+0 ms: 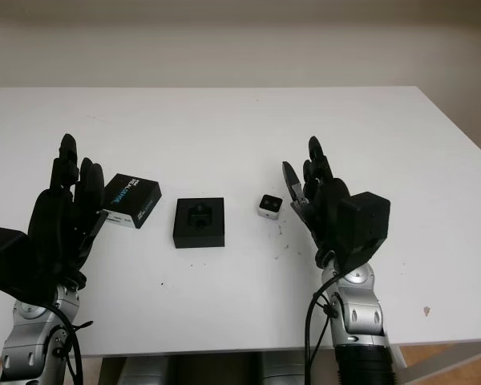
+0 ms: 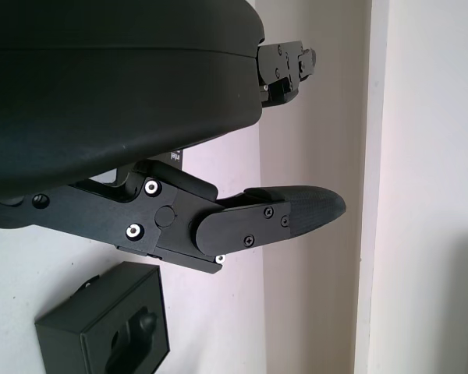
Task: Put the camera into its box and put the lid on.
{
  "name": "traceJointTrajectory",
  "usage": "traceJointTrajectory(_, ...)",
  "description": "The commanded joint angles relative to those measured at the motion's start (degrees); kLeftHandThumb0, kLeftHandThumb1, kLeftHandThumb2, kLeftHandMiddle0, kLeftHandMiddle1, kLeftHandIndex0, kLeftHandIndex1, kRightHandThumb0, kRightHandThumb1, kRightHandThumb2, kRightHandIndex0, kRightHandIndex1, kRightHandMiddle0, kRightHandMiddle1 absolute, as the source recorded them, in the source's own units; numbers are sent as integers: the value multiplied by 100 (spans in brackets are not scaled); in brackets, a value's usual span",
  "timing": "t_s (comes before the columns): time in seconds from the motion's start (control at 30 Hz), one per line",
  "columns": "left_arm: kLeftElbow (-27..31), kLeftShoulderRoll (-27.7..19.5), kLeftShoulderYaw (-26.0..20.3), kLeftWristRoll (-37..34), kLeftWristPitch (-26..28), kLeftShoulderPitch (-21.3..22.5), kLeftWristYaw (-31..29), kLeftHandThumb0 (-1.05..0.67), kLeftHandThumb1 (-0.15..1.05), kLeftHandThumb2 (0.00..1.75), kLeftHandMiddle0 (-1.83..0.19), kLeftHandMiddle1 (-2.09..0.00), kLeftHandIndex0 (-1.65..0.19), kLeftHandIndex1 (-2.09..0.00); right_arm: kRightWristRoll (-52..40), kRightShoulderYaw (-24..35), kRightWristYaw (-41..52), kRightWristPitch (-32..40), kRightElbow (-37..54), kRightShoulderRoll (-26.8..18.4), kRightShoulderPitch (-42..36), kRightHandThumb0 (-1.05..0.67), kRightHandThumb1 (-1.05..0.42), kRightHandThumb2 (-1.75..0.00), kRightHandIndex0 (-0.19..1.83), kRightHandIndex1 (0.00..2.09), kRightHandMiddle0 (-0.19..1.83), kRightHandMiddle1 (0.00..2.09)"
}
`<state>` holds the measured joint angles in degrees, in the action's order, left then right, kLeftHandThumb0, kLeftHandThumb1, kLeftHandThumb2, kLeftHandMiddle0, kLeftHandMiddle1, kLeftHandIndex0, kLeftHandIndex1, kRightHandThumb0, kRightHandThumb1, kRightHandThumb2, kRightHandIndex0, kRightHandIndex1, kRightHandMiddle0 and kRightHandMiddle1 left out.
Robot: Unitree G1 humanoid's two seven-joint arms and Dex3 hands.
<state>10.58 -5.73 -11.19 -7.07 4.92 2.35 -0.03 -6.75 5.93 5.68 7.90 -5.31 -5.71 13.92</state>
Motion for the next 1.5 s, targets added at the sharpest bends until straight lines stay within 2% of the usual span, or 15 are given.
traceJointTrajectory(0.0, 150, 7, 44, -6, 1, 6, -21, -59, 105, 54, 12, -5, 13, -5, 12, -8, 17, -38, 120, -39, 16, -70, -105, -32, -5, 5, -2, 5)
traceJointTrajectory(0.3, 49, 60, 77, 53, -30, 59, 71, -57, 105, 55, 11, -6, 12, -6, 187, -53, -22, -48, -45, -93, 125, -70, -105, -29, -1, 7, 1, 7)
traceJointTrajectory(0.4, 32, 78, 71, 25, -84, 27, 71, -57, 105, 54, 11, -6, 12, -6, 683, -173, -232, -449, -195, -246, 171, -68, -104, -15, 14, 13, 13, 12)
traceJointTrajectory(0.5, 56, 92, 71, 20, -107, 5, 67, -57, 105, 54, 11, -5, 12, -5, 1295, -337, -416, -962, -399, -526, 273, -65, -97, -6, 22, 16, 20, 15)
traceJointTrajectory(0.63, 56, 103, 89, 2, -102, -11, 25, -57, 105, 55, 13, -5, 14, -5, 2321, -679, -701, -1404, -658, -1052, 509, -67, -91, -4, 21, 14, 23, 16)
traceJointTrajectory(0.93, 103, 95, 52, -2, 8, -16, 44, -57, 105, 54, 12, -5, 14, -5, 3231, -1241, -777, -1896, -1442, -1549, 851, -77, -90, -5, 11, 6, 29, 14)
traceJointTrajectory(1.2, 101, 67, 50, 2, -2, -12, 18, -56, 105, 54, 12, -5, 13, -5, 4113, -1664, -668, -1451, -1246, -1845, 1057, -82, -89, -5, 10, 5, 34, 13)
traceJointTrajectory(1.47, 126, 77, 26, -39, 61, 9, 14, -57, 105, 52, 12, -5, 13, -5, 4438, -1874, -962, -1224, -1394, -1729, 1092, -79, -88, -5, 12, 6, 37, 13)
